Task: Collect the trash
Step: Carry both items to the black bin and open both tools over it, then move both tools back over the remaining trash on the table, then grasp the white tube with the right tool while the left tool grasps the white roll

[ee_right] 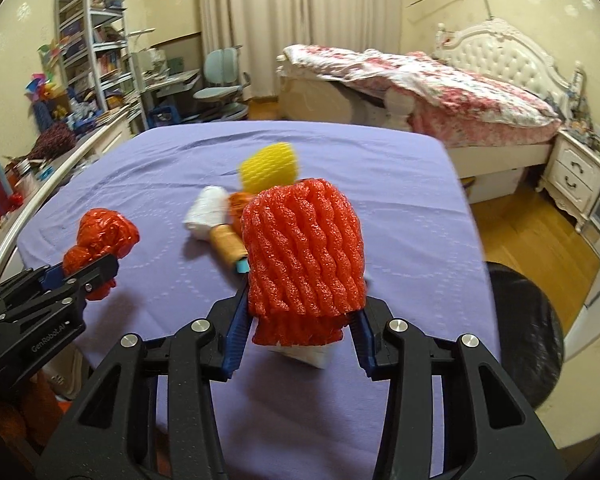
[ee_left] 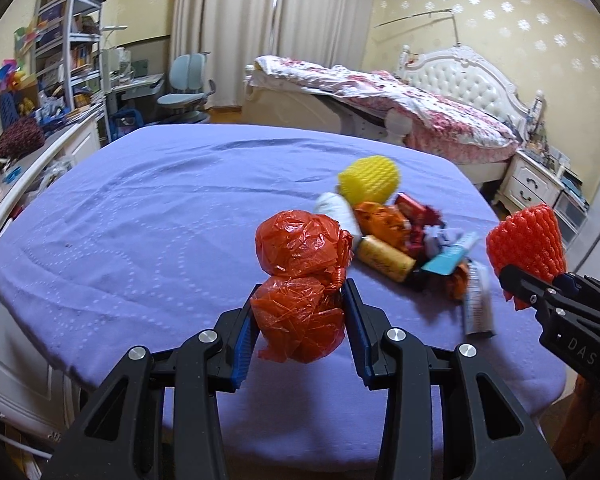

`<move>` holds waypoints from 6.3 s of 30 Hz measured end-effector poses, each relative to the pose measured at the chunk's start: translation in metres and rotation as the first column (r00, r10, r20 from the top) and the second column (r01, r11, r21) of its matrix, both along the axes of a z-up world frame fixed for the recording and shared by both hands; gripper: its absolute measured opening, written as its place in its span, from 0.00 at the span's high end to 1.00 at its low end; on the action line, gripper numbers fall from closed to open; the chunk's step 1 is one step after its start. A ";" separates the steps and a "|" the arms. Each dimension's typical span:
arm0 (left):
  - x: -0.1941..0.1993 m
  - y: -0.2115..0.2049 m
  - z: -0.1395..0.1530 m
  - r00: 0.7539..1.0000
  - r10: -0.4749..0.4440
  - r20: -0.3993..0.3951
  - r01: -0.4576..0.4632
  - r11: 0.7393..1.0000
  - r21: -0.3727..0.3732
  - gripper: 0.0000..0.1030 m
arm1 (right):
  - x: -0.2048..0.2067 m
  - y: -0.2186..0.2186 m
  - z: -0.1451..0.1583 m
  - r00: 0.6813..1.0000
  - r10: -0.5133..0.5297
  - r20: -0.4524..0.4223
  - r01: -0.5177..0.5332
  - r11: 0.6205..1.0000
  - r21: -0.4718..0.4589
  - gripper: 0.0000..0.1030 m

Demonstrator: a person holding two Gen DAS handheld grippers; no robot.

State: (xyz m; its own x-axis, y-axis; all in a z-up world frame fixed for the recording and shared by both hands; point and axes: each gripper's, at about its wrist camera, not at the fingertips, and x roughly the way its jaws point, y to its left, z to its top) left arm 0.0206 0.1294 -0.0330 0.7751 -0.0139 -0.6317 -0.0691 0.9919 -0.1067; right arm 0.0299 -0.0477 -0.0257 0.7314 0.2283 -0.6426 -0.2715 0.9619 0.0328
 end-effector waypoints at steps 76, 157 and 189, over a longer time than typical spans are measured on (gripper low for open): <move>0.076 -0.213 0.002 0.946 -0.322 -0.037 0.324 0.936 0.137 0.23 | 0.023 -0.237 -0.040 0.858 -0.504 -0.101 0.513 0.854 0.091 0.34; 0.079 -0.002 -0.032 0.985 0.063 -0.159 -0.055 0.997 0.055 0.23 | 0.089 -0.047 -0.042 0.979 -0.112 -0.169 0.115 0.993 0.009 0.70; 0.111 -0.005 -0.030 0.984 -0.071 -0.161 0.064 0.997 -0.044 0.65 | 0.104 -0.049 -0.041 0.979 -0.112 -0.172 0.116 0.993 0.014 0.69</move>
